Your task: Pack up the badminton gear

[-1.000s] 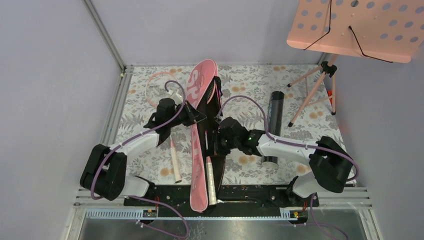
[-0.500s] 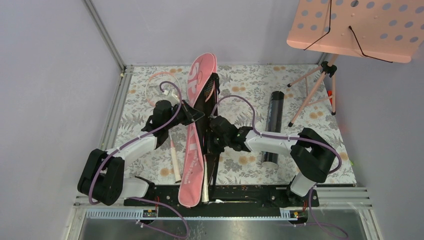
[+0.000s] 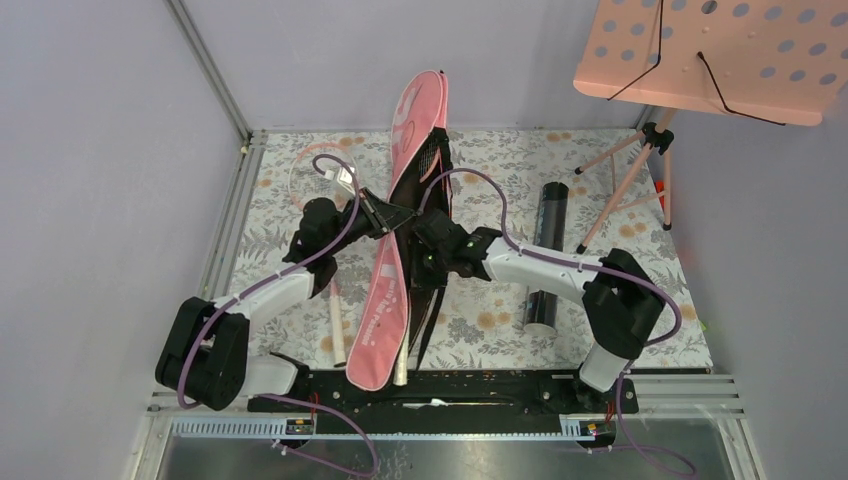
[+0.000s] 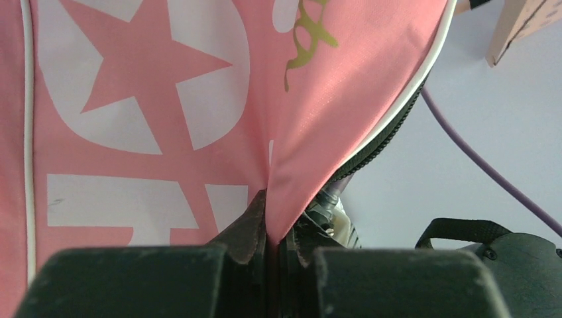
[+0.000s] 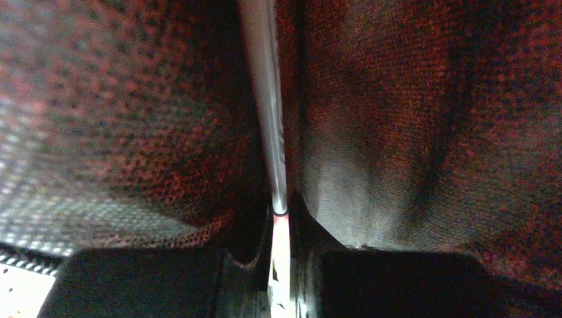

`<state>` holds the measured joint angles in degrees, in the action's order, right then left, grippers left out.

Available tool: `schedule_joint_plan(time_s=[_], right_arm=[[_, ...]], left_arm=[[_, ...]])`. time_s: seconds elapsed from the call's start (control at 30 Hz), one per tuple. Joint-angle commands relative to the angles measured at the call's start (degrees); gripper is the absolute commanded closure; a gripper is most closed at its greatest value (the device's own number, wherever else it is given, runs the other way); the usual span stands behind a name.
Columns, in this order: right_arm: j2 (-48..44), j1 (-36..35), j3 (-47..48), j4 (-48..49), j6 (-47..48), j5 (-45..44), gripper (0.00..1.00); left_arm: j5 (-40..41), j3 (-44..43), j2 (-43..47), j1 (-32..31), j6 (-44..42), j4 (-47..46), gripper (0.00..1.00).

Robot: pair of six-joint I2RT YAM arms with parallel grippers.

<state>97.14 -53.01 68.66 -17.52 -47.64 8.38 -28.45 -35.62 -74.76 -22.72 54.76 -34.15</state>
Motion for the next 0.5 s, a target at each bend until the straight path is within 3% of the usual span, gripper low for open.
schedule_joint_plan(time_s=[0.0,0.1,0.27,0.47], right_arm=[[3.79,6.95,6.73,18.32,-3.13,-6.89,1.00],[5.17,7.05,6.45,20.15,0.42,-1.21,0.96],[0.78,7.14,1.07,18.80,6.19,-0.72,0.82],[-9.38,7.12,-5.16,9.41,11.55,-2.95,0.53]], left_arm=[[-18.32,2.38,0.32,-4.11,6.21,2.53,1.00],[-18.88,0.54,-1.47,-3.60,7.25,1.89,1.00],[-20.47,-4.99,-6.41,-0.94,7.91,3.22,1.00],[-20.73,-10.25,-9.72,1.19,8.68,4.71,1.00]])
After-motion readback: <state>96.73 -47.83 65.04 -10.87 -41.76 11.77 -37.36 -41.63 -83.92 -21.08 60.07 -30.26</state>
